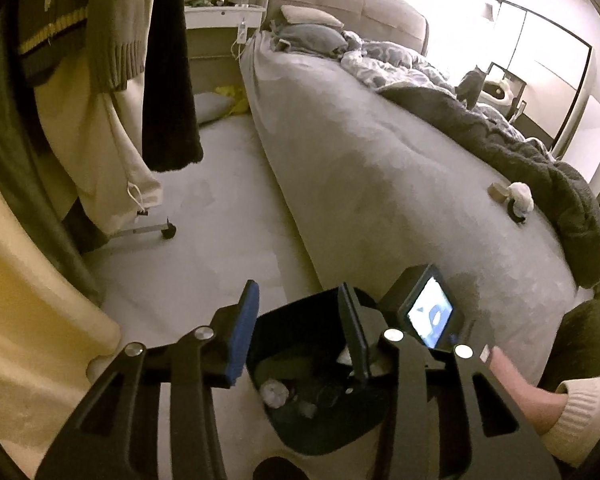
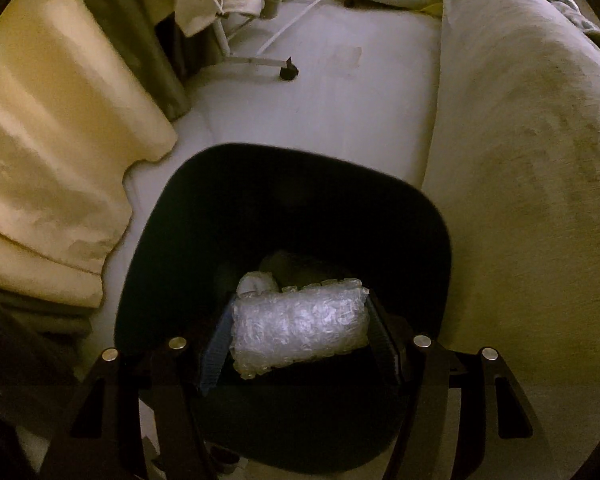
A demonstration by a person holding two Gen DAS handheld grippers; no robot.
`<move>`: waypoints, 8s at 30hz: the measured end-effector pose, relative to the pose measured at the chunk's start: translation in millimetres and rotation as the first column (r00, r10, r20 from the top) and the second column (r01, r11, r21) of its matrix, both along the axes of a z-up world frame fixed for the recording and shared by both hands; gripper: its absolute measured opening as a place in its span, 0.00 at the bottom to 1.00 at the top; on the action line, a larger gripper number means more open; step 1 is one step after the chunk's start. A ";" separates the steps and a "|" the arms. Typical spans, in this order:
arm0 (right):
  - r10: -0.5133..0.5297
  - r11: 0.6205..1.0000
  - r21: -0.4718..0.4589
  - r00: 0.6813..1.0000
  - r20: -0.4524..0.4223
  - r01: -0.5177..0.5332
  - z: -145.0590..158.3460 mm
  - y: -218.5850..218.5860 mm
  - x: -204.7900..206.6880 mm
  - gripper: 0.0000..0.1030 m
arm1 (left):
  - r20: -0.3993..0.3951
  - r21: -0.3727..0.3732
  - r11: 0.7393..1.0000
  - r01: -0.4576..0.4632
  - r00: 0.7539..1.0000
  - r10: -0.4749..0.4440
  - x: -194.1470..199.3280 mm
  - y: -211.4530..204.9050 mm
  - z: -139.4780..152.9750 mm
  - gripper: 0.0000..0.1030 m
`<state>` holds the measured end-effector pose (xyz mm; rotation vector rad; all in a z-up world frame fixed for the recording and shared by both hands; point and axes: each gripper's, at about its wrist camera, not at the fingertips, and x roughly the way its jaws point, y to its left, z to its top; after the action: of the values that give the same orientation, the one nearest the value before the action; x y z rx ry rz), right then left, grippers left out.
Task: Collect trash
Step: 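Open the left gripper to drop the tape roll while the right gripper releases the bubble wrap into the bin, then move both tools back toward the tape roll and tissue pack on the bed, then close the right gripper on the blue tissue pack topped with a white tissue, then grasp the black curved piece with the left gripper while the right gripper lifts the white tissue, then carry the black piece and white tissue with both grippers over the black bin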
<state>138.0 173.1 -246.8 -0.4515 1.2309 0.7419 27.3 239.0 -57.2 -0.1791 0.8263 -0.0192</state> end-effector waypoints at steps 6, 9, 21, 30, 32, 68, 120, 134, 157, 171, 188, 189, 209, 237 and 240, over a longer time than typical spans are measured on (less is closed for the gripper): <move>0.019 0.999 -0.031 1.000 -0.009 -0.019 -9.5 4.7 -5.9 0.65 | 0.030 -0.012 1.000 -0.010 0.999 0.011 -1.2 -0.1 10.7 0.42; 0.021 0.999 -0.032 1.000 -0.005 -0.021 -8.6 6.6 -5.6 0.66 | 0.047 -0.014 1.000 -0.010 0.999 0.011 0.1 -2.0 18.1 0.42; 0.020 1.000 -0.008 1.000 0.024 -0.020 0.6 2.9 -13.9 0.80 | 0.100 0.007 1.000 0.015 0.995 -0.016 9.2 -14.6 44.0 0.42; 0.011 0.996 0.091 0.994 0.105 -0.020 45.8 -5.7 -9.1 0.80 | 0.148 0.031 0.999 0.045 0.988 -0.049 19.9 -38.1 64.5 0.44; 0.000 0.993 0.116 0.992 0.128 -0.015 59.7 -11.0 -6.3 0.80 | 0.159 0.038 0.998 0.055 0.985 -0.060 21.6 -44.5 68.2 0.44; -0.213 0.967 0.212 0.900 0.379 0.140 158.7 -166.0 41.8 0.88 | 0.198 0.082 0.974 0.211 0.954 -0.223 77.3 -162.6 84.3 0.54; -0.393 0.915 0.235 0.853 0.343 0.327 165.0 -369.7 156.1 0.89 | 0.056 0.163 0.897 0.411 0.904 -0.424 204.2 -290.4 11.3 0.81; -0.371 0.921 0.237 0.883 0.288 0.309 150.0 -376.9 180.0 0.88 | 0.004 0.133 0.837 0.531 0.844 -0.536 221.9 -326.4 -16.2 0.84; -0.452 0.854 0.387 0.865 0.220 0.348 168.0 -410.4 182.4 0.55 | -0.048 0.092 0.752 0.653 0.757 -0.651 237.8 -383.2 -54.3 0.65; -0.469 0.839 0.410 0.858 0.209 0.358 171.2 -433.6 176.4 0.54 | -0.057 0.053 0.761 0.647 0.763 -0.644 254.2 -398.5 -65.8 0.57; -0.488 0.816 0.453 0.847 0.210 0.358 181.2 -439.1 169.0 0.53 | -0.029 0.037 0.784 0.619 0.785 -0.619 249.1 -393.0 -57.9 0.43; -0.489 0.814 0.458 0.847 0.210 0.357 183.1 -437.7 168.0 0.53 | -0.028 0.037 0.786 0.618 0.786 -0.617 246.5 -391.5 -57.1 0.42; -0.561 0.756 0.514 0.806 0.190 0.405 196.1 -412.9 117.0 0.53 | 0.034 0.025 0.847 0.532 0.846 -0.532 186.1 -345.1 -16.4 0.42; -0.494 0.798 0.504 0.837 0.236 0.330 203.9 -322.4 11.2 0.53 | 0.069 0.098 0.939 0.329 0.939 -0.337 92.7 -240.2 8.2 0.42; -0.476 0.808 0.498 0.846 0.240 0.314 203.3 -309.5 6.5 0.53 | 0.072 0.104 0.943 0.316 0.943 -0.324 85.8 -229.2 10.2 0.42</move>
<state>144.6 -136.5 -43.5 0.0643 0.7414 0.5167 113.2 9.8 -47.0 0.0436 0.7590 -0.2936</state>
